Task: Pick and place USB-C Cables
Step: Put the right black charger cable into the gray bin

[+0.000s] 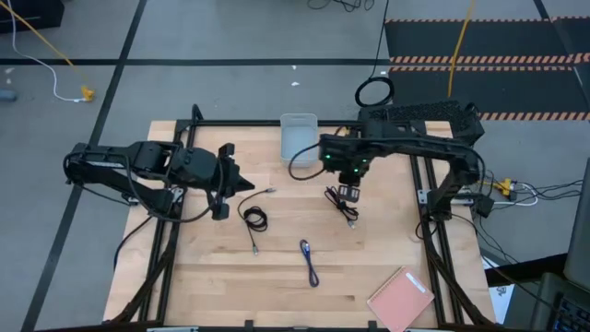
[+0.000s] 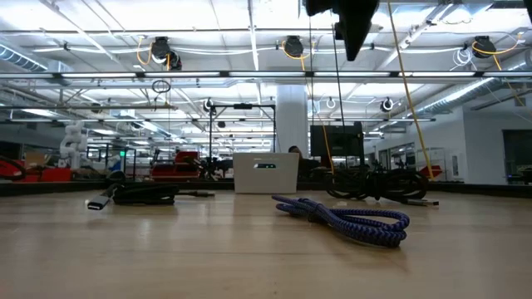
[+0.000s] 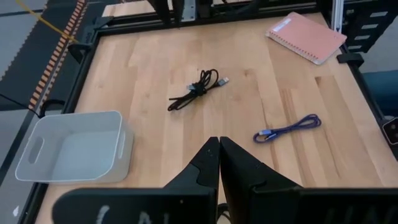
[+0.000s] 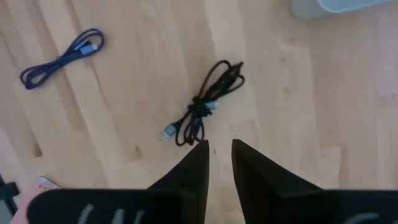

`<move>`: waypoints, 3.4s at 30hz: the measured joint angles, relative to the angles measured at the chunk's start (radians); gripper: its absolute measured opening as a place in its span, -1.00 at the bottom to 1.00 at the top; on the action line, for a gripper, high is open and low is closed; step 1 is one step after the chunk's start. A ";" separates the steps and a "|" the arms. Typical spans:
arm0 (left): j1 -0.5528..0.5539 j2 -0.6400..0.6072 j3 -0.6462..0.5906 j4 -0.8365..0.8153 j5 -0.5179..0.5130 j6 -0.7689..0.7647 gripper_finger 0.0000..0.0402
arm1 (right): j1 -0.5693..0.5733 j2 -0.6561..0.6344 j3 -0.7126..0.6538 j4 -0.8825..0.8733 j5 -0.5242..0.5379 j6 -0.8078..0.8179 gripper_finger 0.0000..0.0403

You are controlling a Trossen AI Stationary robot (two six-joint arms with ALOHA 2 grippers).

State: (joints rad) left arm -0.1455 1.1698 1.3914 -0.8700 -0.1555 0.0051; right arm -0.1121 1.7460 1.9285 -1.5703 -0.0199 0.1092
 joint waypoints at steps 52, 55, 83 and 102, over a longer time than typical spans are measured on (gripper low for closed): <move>-0.035 0.001 -0.001 -0.002 -0.001 -0.010 -0.92 | 0.147 0.030 -0.609 0.440 0.150 0.149 -0.25; -0.035 0.001 -0.001 -0.002 -0.001 -0.010 -0.92 | 0.161 0.030 -0.611 0.460 0.151 0.172 -0.14; -0.035 0.001 -0.001 -0.002 -0.001 -0.010 -0.92 | 0.192 0.030 -0.782 0.621 0.207 0.220 0.02; -0.035 0.001 -0.001 -0.001 -0.001 -0.010 -0.92 | 0.190 0.025 -0.805 0.631 0.199 0.212 -0.69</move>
State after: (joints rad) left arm -0.1802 1.1707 1.3903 -0.8707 -0.1567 -0.0047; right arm 0.0784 1.7709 1.1236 -0.9389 0.1795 0.3209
